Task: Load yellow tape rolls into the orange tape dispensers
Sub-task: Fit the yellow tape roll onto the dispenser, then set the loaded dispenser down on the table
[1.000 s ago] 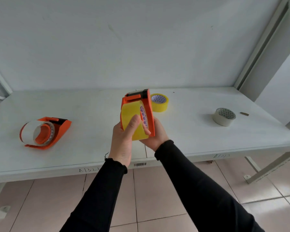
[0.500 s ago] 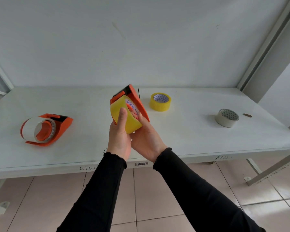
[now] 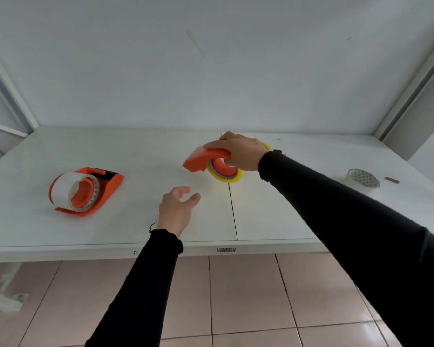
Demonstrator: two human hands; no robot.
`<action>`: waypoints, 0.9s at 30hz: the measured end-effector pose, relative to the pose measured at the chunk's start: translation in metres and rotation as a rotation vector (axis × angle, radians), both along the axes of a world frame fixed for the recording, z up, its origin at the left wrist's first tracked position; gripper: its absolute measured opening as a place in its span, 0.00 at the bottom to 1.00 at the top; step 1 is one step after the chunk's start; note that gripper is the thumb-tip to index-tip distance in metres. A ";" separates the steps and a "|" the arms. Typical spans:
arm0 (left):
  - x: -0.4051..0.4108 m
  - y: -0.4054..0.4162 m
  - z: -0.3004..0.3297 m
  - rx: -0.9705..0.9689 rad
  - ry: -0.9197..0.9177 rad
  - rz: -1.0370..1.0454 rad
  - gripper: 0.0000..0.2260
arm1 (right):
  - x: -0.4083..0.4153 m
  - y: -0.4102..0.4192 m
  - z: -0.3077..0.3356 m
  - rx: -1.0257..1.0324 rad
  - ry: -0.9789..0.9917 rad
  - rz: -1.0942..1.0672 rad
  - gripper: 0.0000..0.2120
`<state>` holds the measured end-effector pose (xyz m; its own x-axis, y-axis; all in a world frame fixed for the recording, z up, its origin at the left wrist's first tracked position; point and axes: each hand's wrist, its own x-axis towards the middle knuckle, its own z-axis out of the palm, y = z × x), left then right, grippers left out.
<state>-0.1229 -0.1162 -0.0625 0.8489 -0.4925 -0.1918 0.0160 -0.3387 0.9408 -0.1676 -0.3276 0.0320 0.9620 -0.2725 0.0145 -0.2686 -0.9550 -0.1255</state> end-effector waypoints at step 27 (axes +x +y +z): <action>0.009 0.008 0.009 0.859 -0.935 -0.267 0.15 | 0.139 0.068 -0.005 -0.084 0.346 0.211 0.26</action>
<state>-0.1144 -0.1081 -0.0531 0.7271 -0.6818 0.0798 -0.6858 -0.7267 0.0396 -0.0286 -0.2595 0.0273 0.9487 -0.0804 -0.3058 -0.0784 -0.9967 0.0187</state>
